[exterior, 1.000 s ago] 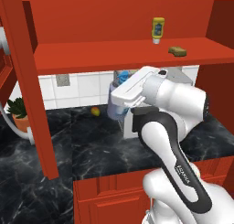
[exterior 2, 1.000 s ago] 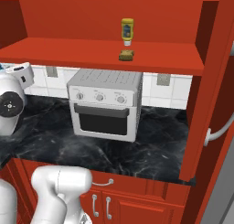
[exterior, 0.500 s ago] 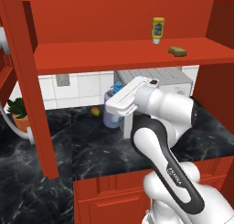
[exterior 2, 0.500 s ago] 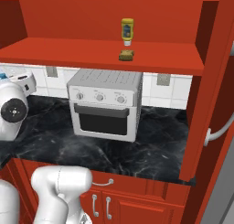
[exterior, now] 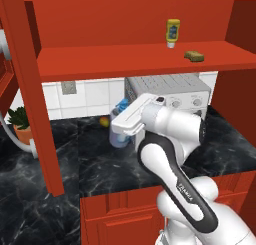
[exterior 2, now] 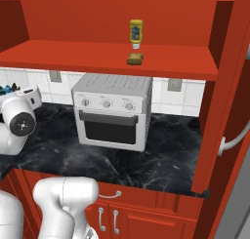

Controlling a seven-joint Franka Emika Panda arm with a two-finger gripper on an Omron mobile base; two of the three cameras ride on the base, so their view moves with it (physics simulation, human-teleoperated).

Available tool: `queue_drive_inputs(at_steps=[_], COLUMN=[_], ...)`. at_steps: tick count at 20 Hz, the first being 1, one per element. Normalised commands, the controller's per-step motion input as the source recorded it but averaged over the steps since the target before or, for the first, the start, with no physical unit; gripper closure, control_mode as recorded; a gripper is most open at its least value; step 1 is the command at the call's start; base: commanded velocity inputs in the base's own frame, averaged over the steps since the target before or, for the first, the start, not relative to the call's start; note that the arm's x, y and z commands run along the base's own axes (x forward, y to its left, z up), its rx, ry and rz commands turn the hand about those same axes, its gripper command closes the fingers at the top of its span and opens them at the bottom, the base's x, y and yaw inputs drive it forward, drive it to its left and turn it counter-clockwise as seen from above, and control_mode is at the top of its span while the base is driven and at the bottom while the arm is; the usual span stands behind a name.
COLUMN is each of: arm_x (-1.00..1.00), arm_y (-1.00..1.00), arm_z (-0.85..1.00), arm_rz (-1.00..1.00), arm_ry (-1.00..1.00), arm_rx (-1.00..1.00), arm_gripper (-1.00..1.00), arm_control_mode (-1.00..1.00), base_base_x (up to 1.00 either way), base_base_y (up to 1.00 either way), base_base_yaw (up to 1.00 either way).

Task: Pick the soap dispenser and sponge from the cabinet and place them on the counter.

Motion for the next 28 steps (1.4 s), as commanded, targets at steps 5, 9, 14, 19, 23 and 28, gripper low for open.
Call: queue_drive_inputs(at_steps=[5,9,14,19,23,28], arm_x=[0.23,0.28,0.31,0.39,0.28,0.22], arm_y=[0.19,0.15,0.21,0.21,0.10,0.05], arm_z=[-0.27,-0.37,-0.45,-0.34,-0.30,-0.36], arm_rz=[0.02,0.00,0.00,0.00,0.00,0.00], arm_ry=[0.00,0.02,0.08,0.04,0.00,0.00], arm_rx=[0.00,0.00,-0.01,0.00,0.00,0.00], arm_gripper=[1.00,1.00,1.00,1.00,1.00,1.00], arm_control_mode=[-1.00,-1.00,-1.00,-1.00,-1.00,-1.00], base_base_x=[0.00,0.00,0.00,0.00,0.00,0.00], base_base_y=[0.00,0.00,0.00,0.00,0.00,0.00], base_base_yaw=[0.00,0.00,0.00,0.00,0.00,0.00])
